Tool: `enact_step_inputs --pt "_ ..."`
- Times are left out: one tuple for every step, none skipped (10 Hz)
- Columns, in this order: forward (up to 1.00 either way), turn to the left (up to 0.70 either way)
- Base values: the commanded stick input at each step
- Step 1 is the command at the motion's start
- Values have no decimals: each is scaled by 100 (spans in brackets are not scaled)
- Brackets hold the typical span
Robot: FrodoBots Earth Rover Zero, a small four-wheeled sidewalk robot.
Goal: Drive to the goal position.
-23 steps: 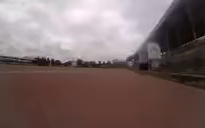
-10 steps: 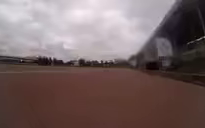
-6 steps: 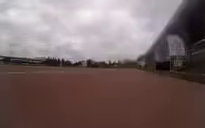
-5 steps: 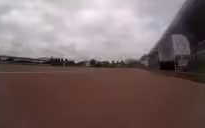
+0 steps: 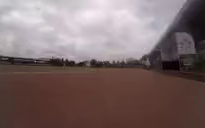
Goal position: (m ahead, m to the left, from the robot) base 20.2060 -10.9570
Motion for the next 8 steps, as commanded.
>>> enact_step_inputs --pt "85 -12" --pt "85 -18" --pt "85 -23" --pt "85 -23" --pt "85 -23" --pt "85 -23" --pt "85 -21" --pt "85 -10"
